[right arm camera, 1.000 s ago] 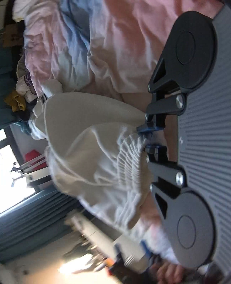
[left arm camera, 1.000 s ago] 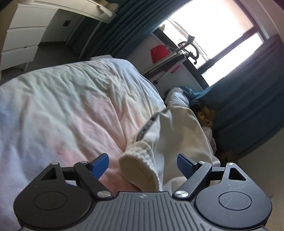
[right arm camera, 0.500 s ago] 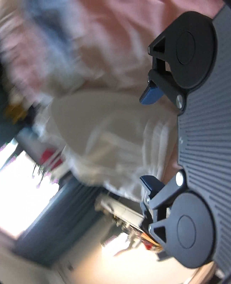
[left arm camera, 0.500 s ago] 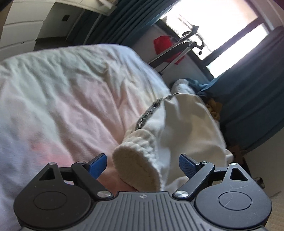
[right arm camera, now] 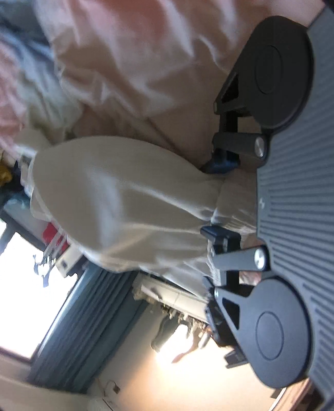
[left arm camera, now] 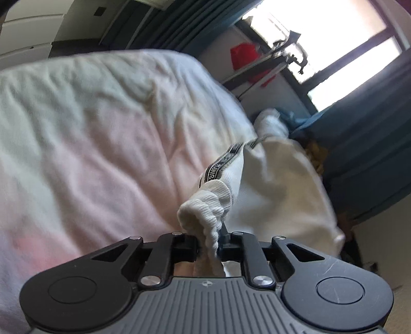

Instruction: Fold clothes

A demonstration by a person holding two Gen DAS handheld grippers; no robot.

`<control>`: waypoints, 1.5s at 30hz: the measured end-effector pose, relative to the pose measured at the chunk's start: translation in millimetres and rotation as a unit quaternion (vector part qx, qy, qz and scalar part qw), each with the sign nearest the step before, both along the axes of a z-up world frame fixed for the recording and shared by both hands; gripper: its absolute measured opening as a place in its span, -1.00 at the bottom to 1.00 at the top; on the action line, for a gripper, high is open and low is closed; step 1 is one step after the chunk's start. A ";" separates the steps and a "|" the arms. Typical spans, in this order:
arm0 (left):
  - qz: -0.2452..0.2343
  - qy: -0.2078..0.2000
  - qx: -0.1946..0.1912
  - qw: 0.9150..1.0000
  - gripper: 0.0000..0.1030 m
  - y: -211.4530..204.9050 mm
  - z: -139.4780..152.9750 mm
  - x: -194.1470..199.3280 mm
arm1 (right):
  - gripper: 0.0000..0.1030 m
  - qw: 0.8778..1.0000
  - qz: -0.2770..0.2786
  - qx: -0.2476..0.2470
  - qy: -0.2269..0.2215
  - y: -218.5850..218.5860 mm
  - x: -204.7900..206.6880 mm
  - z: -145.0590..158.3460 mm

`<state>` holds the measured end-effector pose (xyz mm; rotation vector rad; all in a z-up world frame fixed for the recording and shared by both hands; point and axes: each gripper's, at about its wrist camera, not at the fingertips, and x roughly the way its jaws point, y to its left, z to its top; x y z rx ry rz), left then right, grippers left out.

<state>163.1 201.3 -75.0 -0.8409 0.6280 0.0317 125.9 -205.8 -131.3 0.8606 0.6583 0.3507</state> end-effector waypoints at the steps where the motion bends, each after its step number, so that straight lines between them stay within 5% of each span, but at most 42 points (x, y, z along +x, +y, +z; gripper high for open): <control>1: -0.001 -0.015 0.009 1.000 -0.73 2.3 11.2 0.0 | -0.30 1.000 0.001 0.005 -0.013 3.3 -5.8 4.8; 2: -0.002 -0.029 0.026 0.999 -0.74 5.6 25.1 1.1 | -0.46 1.000 0.009 0.010 -0.027 14.8 -10.6 9.5; 7: 0.010 -0.061 0.084 0.995 -0.75 42.5 87.0 15.5 | -0.57 0.992 0.059 0.048 -0.098 73.7 -24.4 34.6; 14: 0.052 -0.067 0.171 0.982 -0.76 119.2 141.9 53.0 | -0.60 0.975 0.155 0.096 -0.128 185.6 8.5 61.1; 18: 0.078 -0.023 0.210 0.974 -0.76 167.0 124.5 88.8 | -0.65 0.959 0.235 0.096 -0.126 257.7 31.0 57.3; 23: 0.066 0.061 0.232 0.969 -0.75 207.4 50.3 133.9 | -0.66 0.953 0.293 0.040 -0.067 320.5 62.9 14.1; 28: 0.061 0.059 0.197 0.977 -0.66 227.4 12.6 143.3 | -0.64 0.951 0.301 0.051 -0.052 323.1 80.9 -6.5; 33: 0.062 0.042 0.164 0.984 -0.34 231.2 23.8 116.6 | -0.43 0.943 0.327 0.010 -0.059 323.6 78.9 16.8; 36: 0.058 0.033 0.187 0.980 0.18 218.3 40.2 91.4 | 0.06 0.936 0.343 -0.034 -0.069 319.0 68.5 29.3; 38: 0.060 0.034 0.208 0.976 0.40 204.5 55.9 72.5 | 0.58 0.930 0.348 -0.069 -0.095 317.4 50.9 43.0; 40: 0.059 0.018 0.220 0.974 0.59 189.3 74.8 50.7 | 0.60 0.926 0.348 -0.091 -0.112 307.1 38.3 55.9; 45: 0.033 -0.018 0.269 0.962 0.71 127.1 120.9 -5.6 | 0.60 0.930 0.315 -0.124 -0.144 268.0 18.5 91.9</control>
